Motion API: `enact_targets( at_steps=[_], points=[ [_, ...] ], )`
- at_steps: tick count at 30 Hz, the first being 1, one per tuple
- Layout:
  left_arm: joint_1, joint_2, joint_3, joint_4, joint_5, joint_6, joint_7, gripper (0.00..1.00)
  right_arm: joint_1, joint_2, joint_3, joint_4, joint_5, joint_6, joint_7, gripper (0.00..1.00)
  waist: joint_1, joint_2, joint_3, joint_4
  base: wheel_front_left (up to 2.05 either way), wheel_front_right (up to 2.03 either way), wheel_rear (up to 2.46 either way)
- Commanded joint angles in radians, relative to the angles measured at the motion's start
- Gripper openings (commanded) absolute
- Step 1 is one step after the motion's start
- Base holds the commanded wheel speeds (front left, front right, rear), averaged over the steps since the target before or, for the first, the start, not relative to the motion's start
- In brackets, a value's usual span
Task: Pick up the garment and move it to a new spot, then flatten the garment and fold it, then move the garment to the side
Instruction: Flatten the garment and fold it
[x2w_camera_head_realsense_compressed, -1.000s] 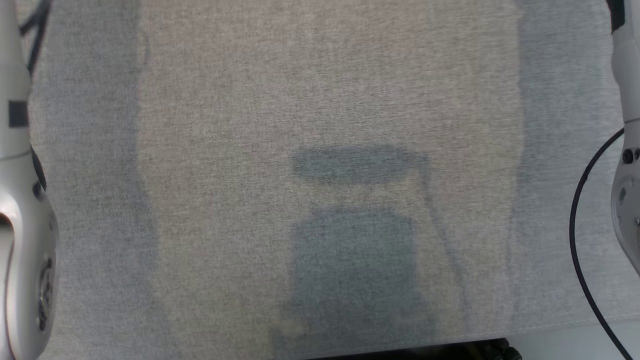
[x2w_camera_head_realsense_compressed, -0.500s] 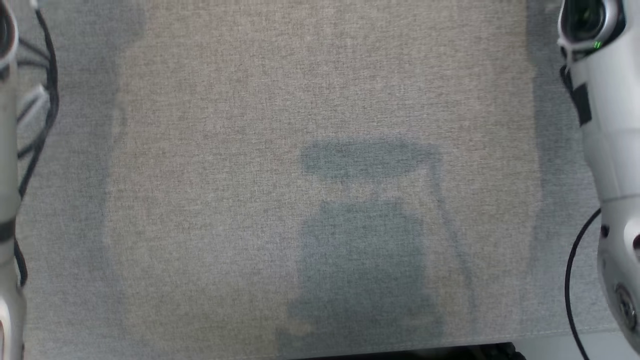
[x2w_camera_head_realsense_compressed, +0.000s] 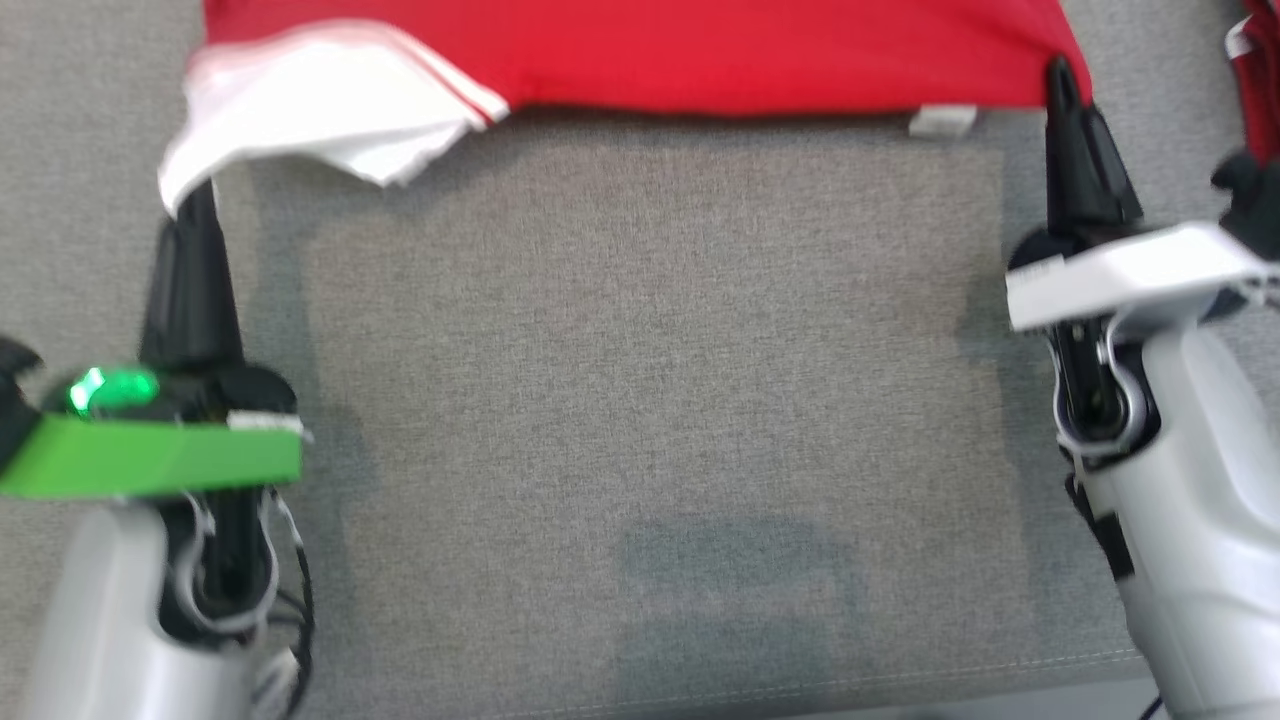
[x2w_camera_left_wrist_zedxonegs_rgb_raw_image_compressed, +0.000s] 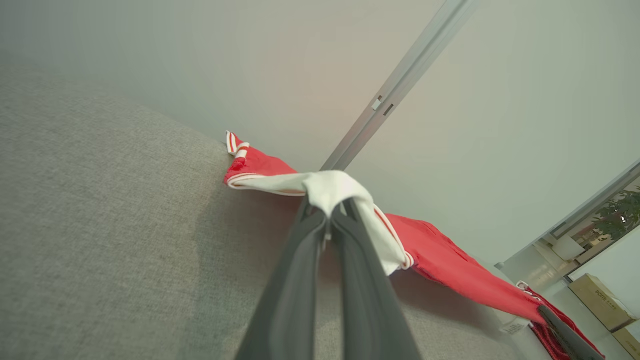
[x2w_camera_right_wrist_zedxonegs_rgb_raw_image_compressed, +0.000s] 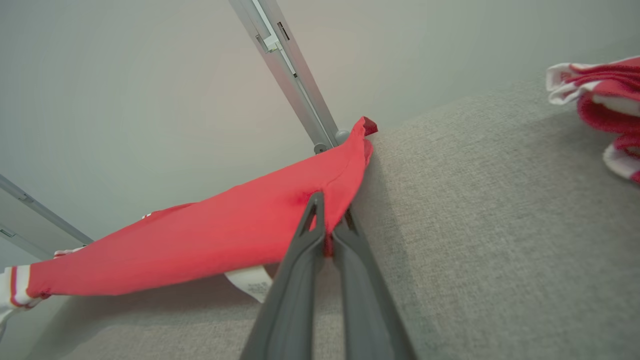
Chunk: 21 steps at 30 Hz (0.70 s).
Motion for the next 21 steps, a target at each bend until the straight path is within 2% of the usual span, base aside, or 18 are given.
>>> enact_targets(
  at_steps=[1, 8, 14, 21],
  points=[
    [0.072, -0.022, 0.019, -0.008, 0.028, -0.005, -0.005, 0.00, 0.072, 0.002, -0.024, -0.036, -0.004, -0.001, -0.004, 0.00, 0.0001, 0.0061, -0.103, -0.001, 0.00, 0.00, 0.00],
    [0.309, -0.123, 0.045, 0.010, 0.094, -0.014, -0.004, 0.00, 0.323, 0.060, -0.063, -0.142, -0.040, -0.001, -0.004, 0.00, 0.0001, 0.0061, -0.224, -0.006, 0.00, 0.00, 0.00],
    [0.436, -0.165, 0.056, 0.006, 0.121, -0.017, -0.004, 0.00, 0.452, 0.095, -0.073, -0.177, -0.045, -0.001, -0.004, 0.00, 0.0001, 0.0061, -0.299, -0.010, 0.00, 0.00, 0.00],
    [0.566, -0.180, 0.084, -0.012, 0.113, -0.017, -0.004, 0.00, 0.592, 0.120, -0.082, -0.207, -0.062, -0.001, -0.004, 0.00, 0.0001, 0.0061, -0.381, -0.020, 0.00, 0.00, 0.00]
  ],
)
